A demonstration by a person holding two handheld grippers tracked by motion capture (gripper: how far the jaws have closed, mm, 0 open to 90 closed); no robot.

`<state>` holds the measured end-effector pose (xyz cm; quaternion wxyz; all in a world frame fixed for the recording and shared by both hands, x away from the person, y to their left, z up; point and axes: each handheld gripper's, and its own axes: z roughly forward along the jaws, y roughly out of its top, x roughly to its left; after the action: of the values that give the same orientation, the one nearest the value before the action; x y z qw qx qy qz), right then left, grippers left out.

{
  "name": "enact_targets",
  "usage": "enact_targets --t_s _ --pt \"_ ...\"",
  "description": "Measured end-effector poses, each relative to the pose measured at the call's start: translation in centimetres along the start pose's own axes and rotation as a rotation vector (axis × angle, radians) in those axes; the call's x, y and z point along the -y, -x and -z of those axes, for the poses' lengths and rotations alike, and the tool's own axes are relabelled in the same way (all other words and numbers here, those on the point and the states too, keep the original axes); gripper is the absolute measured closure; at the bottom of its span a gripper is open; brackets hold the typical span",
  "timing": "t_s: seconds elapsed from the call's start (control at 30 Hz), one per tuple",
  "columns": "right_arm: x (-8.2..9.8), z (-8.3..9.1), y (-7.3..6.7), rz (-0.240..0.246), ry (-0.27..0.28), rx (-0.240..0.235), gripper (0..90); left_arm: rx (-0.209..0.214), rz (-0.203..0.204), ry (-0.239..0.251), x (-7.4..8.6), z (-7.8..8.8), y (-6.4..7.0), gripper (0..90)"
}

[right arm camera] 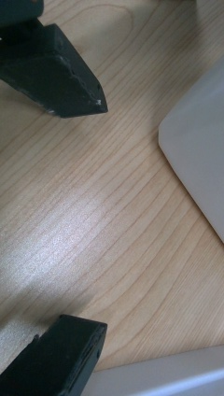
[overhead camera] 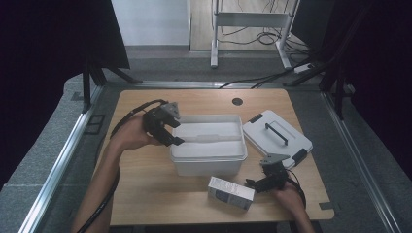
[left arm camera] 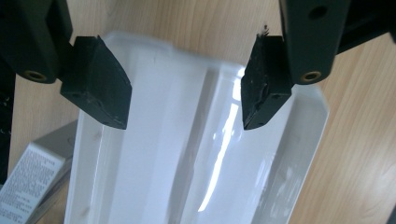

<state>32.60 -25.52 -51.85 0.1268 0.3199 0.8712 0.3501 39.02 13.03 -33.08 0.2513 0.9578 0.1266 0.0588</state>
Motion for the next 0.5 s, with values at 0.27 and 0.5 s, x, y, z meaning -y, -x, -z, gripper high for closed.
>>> enact_targets --t_s 0.27,0.5 --pt "0.0 0.0 0.0 -0.008 0.0 0.006 0.0 0.047 -0.048 -0.09 -4.4 -3.6 -0.7 41.7" --pt "0.0 0.0 0.0 -0.01 0.001 0.008 0.0 0.086 -0.111 -0.206 -7.5 -6.4 -1.0 58.7"
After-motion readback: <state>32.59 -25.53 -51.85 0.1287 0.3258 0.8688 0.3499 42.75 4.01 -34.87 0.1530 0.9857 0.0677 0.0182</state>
